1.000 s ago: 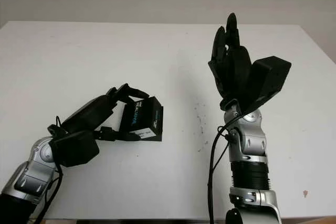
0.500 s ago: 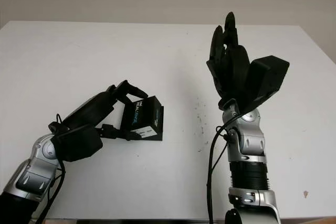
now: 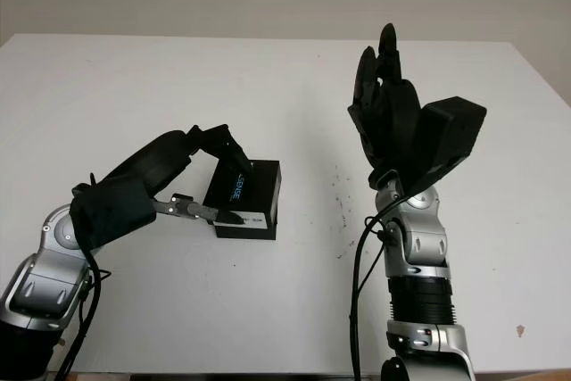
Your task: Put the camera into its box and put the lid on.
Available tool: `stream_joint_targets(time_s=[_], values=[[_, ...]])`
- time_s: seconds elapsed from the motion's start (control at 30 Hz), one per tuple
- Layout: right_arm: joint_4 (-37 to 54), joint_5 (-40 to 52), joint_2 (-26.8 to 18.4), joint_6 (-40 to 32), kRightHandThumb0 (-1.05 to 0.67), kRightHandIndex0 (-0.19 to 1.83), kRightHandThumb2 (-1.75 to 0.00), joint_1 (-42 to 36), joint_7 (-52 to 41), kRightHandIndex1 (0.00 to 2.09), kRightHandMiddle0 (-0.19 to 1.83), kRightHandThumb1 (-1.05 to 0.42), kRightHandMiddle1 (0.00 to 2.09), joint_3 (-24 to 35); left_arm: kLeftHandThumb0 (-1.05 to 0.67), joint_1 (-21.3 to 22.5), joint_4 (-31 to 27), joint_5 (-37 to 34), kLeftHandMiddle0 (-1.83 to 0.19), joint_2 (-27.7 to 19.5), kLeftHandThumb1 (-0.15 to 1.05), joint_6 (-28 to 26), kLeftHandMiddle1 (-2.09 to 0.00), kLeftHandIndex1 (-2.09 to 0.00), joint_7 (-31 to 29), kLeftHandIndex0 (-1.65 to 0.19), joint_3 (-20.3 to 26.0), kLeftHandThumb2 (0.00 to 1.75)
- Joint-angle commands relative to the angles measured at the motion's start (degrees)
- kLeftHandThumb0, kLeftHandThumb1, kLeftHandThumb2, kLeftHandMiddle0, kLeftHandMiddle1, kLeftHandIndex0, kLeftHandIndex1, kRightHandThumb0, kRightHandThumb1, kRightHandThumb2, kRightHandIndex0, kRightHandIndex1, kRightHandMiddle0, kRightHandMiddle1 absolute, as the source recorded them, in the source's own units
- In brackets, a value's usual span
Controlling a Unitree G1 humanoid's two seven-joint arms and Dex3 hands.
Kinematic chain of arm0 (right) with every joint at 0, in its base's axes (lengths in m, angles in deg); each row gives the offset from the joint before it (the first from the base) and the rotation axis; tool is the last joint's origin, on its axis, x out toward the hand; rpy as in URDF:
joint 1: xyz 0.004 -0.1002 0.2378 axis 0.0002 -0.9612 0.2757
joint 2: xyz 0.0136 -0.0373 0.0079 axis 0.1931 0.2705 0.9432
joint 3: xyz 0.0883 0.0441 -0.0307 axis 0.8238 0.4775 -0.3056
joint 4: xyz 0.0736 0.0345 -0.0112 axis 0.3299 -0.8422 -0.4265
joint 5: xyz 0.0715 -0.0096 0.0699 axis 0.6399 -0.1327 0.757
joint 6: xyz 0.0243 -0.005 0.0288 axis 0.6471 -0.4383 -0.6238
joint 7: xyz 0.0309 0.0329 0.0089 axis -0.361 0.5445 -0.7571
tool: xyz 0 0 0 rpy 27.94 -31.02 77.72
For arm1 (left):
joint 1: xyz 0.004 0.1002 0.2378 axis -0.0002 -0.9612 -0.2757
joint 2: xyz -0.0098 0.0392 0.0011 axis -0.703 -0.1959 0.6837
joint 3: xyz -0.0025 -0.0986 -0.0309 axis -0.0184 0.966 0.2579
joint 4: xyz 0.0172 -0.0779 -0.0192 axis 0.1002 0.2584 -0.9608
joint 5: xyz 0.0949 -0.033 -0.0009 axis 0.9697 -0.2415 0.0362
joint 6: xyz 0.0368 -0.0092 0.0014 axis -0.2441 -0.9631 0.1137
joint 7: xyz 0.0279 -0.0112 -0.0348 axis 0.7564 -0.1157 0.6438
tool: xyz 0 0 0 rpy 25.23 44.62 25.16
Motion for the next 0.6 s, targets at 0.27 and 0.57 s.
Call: stream_joint_targets(time_s=[0.27,0.57], values=[[0.75,0.27,0.34,0.82,-0.74,-0.19,-0.66,-0.65,-0.88,0.0,-0.19,-1.05,0.0,-0.14,-0.12,1.4,-0.38,0.19,-0.43,-0.75,0.95,-0.56,-1.53,-1.49,-0.49,-0.31,-0.38,0.05],[1.18,0.07,0.32,0.49,-0.74,-0.19,-0.66,-0.83,-0.51,0.0,-0.19,-1.05,0.0,-0.03,-0.1,-0.43,-2.45,2.76,-0.41,-0.06,0.97,-3.96,-1.55,-1.5,0.94,-0.27,-1.37,0.06]])
